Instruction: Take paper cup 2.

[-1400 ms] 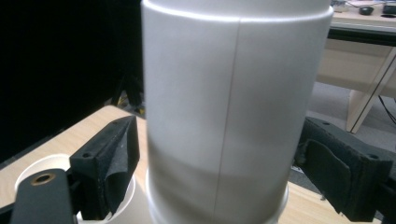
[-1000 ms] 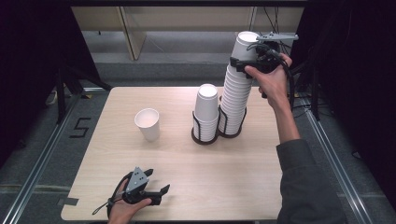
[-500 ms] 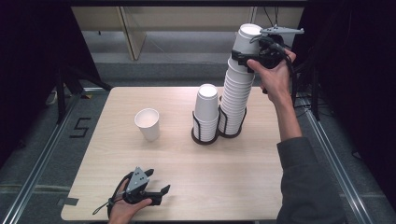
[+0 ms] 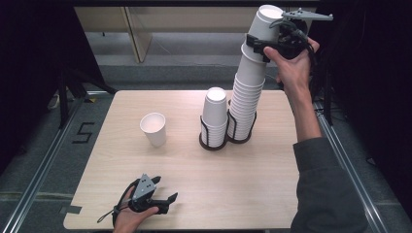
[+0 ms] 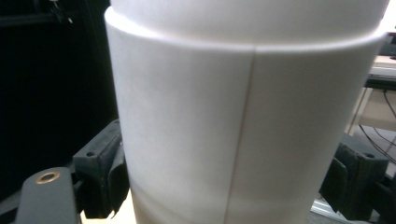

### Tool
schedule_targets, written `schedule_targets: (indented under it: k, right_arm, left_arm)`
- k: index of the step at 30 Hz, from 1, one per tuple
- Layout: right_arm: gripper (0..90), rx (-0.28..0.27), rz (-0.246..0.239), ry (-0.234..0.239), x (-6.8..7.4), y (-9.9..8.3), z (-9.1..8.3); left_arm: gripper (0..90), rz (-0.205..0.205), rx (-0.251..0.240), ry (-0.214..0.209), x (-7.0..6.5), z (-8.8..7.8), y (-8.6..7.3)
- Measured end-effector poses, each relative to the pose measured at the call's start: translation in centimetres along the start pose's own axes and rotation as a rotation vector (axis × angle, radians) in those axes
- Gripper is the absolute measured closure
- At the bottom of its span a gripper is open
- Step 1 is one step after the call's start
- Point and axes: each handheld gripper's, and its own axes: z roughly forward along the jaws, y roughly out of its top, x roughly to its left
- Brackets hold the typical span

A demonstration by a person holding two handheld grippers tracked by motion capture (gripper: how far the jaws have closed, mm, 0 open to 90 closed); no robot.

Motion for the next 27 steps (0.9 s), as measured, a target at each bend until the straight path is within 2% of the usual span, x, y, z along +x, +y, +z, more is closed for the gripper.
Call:
schedule_targets:
  k: [4,8,10,16,22,27]
  right_arm:
    - [16.7,-0.03,0.014,0.0,-0.2,0.4,-0.7]
    - [16.7,-0.037,0.011,-0.007,-0.7,0.8,-1.7]
    - [16.7,-0.051,0.022,-0.005,-1.0,0.9,-2.4]
    - [16.7,-0.053,0.007,-0.035,-2.0,0.7,-4.9]
    - [16.7,-0.018,-0.016,-0.071,-3.6,-1.2,-6.8]
    - [16.7,0.014,-0.027,-0.102,-4.9,-4.2,-7.8]
  left_arm:
    - [14.8,0.002,-0.003,-0.006,0.0,0.0,0.0]
    - [14.8,0.006,0.002,-0.001,0.0,0.0,0.0]
    - [14.8,0.004,-0.001,-0.004,0.0,0.0,0.0]
    - [14.8,0.003,0.0,-0.001,0.0,0.0,0.0]
    - [14.8,0.002,0.003,0.005,0.0,0.0,0.0]
    - [14.8,0.001,0.004,0.007,0.0,0.0,0.0]
